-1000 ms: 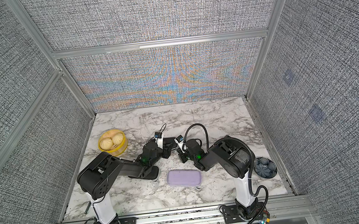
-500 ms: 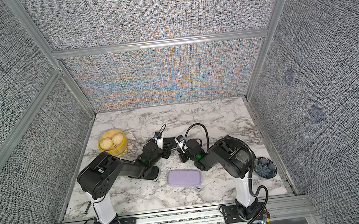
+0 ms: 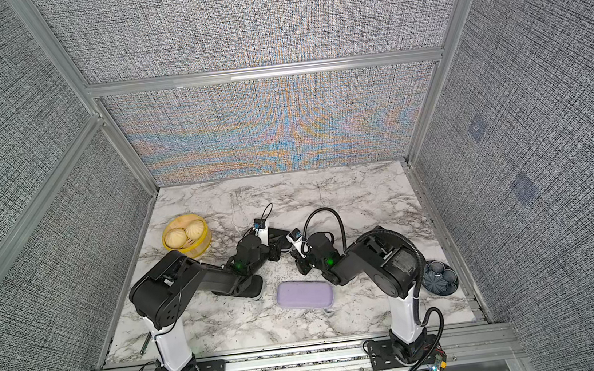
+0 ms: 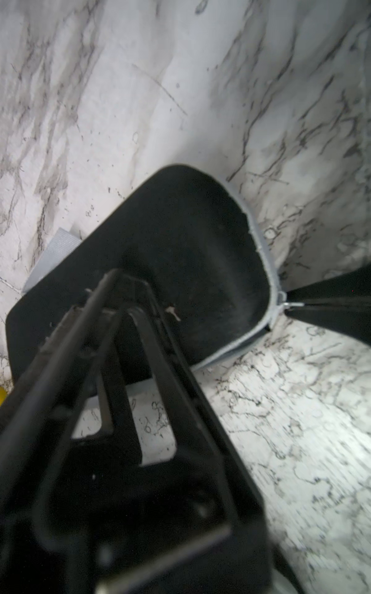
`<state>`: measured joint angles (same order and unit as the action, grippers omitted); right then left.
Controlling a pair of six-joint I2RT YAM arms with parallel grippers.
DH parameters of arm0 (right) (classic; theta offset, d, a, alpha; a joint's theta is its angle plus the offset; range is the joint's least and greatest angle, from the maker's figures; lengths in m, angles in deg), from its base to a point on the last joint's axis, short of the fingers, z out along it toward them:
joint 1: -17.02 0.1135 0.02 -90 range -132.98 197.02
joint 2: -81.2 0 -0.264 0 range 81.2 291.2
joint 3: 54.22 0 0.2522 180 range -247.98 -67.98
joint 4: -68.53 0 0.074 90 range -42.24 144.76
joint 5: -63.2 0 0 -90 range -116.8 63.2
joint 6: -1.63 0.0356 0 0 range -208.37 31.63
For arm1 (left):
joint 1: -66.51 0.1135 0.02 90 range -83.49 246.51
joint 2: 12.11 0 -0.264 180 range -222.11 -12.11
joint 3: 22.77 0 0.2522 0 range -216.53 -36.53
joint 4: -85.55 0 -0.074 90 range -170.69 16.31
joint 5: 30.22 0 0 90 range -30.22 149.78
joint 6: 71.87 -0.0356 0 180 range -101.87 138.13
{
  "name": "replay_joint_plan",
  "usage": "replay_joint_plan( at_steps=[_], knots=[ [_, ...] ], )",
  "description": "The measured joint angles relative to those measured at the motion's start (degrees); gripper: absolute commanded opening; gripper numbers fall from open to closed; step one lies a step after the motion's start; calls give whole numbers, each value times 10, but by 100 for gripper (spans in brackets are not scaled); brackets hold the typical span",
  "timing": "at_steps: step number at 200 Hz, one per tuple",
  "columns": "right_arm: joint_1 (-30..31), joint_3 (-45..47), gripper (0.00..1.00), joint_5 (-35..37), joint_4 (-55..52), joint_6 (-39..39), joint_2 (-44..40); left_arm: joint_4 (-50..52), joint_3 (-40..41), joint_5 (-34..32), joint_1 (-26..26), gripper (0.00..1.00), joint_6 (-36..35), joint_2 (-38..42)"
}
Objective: Put umbrellas into zippered umbrella sleeves
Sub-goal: Adjust the umbrella sleeve at the center of the board.
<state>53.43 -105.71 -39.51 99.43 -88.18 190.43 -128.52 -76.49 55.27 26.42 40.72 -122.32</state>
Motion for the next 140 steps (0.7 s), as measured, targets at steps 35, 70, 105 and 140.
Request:
replay_joint_plan(
  at_steps=[35, 70, 105, 140],
  knots=[
    [0, 3, 0, -35, -10, 13, -8, -3, -6, -16, -2, 33, 19, -9],
    [3, 9, 0, -47, -16, 17, -17, -6, -15, -21, -2, 15, 36, -19],
    [17, 1, 0, -42, -24, 21, -16, -2, -19, -23, 0, 7, 48, -23],
    [32, -13, 0, -24, -44, 26, -16, -16, -28, -21, 1, 10, 57, -39]
  ],
)
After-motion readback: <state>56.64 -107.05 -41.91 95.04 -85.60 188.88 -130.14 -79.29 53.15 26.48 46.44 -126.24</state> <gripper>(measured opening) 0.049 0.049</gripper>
